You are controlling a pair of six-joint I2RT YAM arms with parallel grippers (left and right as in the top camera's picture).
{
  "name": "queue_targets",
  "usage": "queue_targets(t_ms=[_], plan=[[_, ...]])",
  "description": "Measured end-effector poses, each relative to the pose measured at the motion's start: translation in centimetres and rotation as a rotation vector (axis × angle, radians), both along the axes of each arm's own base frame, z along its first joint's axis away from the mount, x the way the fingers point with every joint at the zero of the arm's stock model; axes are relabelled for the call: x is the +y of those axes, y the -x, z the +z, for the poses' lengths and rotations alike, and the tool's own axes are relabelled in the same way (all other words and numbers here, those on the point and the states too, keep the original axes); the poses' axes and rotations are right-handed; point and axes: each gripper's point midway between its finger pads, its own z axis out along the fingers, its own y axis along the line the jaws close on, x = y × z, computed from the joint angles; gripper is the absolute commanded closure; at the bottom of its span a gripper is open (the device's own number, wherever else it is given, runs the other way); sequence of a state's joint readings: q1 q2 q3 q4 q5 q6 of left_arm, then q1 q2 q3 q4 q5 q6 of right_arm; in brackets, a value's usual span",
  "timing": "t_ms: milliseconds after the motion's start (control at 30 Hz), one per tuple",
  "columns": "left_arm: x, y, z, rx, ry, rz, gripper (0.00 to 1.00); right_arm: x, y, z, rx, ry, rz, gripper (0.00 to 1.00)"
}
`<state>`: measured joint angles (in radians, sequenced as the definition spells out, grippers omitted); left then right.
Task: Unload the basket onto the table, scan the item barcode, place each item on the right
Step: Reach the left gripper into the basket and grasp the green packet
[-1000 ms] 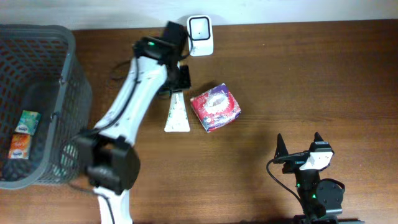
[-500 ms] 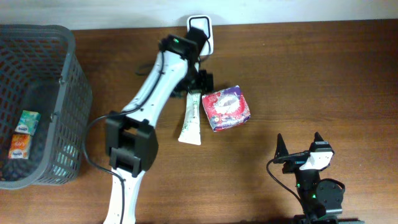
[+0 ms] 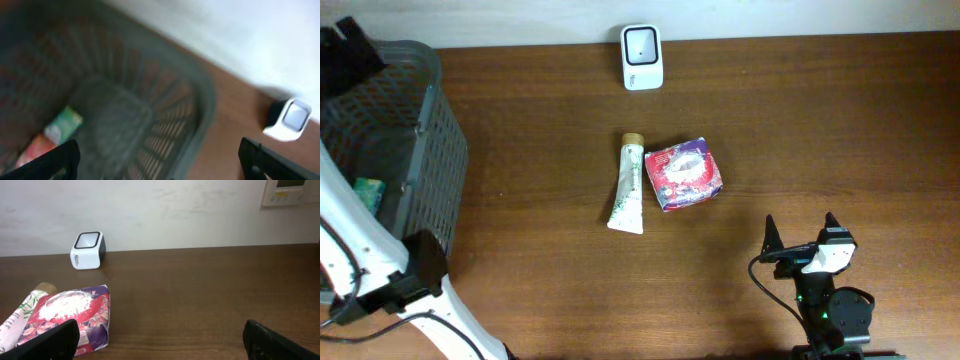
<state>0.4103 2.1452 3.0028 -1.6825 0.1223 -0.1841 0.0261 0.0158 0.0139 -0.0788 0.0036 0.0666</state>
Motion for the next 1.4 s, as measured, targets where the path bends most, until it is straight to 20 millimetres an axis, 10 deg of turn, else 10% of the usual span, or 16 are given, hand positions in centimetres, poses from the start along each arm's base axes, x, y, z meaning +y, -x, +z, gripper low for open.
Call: queue_targets(t_ms=[233, 567, 933, 1067, 1100, 1167, 1233, 1333, 1400], plan=[[5.7, 4.2, -14.2, 0.459, 0.225, 0.333, 0.04, 0.0, 0.0, 0.0, 0.000, -0.001, 0.000, 0.01], [1.6, 9.1, -29.5, 0.806, 0.547, 0.489, 0.01, 0.0, 0.0, 0.0, 0.000, 0.000, 0.000, 0.01], [1.7, 12.9, -32.8, 0.949, 0.474, 0.534, 0.10, 0.0, 0.0, 0.0, 0.000, -0.001, 0.000, 0.01], [1.4, 14.9, -34.5, 1.019, 0.443, 0.544, 0.98, 0.0, 0.0, 0.0, 0.000, 0.000, 0.000, 0.01], [1.6, 14.6, -34.7, 1.000, 0.437, 0.544, 1.00, 0.0, 0.0, 0.0, 0.000, -0.001, 0.000, 0.01], [2.1, 13.8, -35.0, 0.964, 0.428, 0.546, 0.95, 0.0, 0.0, 0.0, 0.000, -0.001, 0.000, 0.01], [2.6, 13.0, -35.0, 0.926, 0.417, 0.539, 0.67, 0.0, 0.0, 0.0, 0.000, 0.000, 0.000, 0.02], [4.8, 9.6, -31.7, 0.815, 0.346, 0.432, 0.37, 0.0, 0.0, 0.0, 0.000, 0.000, 0.000, 0.01], [7.5, 7.0, -27.9, 0.703, 0.238, 0.422, 0.33, 0.0, 0.0, 0.0, 0.000, 0.000, 0.000, 0.01]])
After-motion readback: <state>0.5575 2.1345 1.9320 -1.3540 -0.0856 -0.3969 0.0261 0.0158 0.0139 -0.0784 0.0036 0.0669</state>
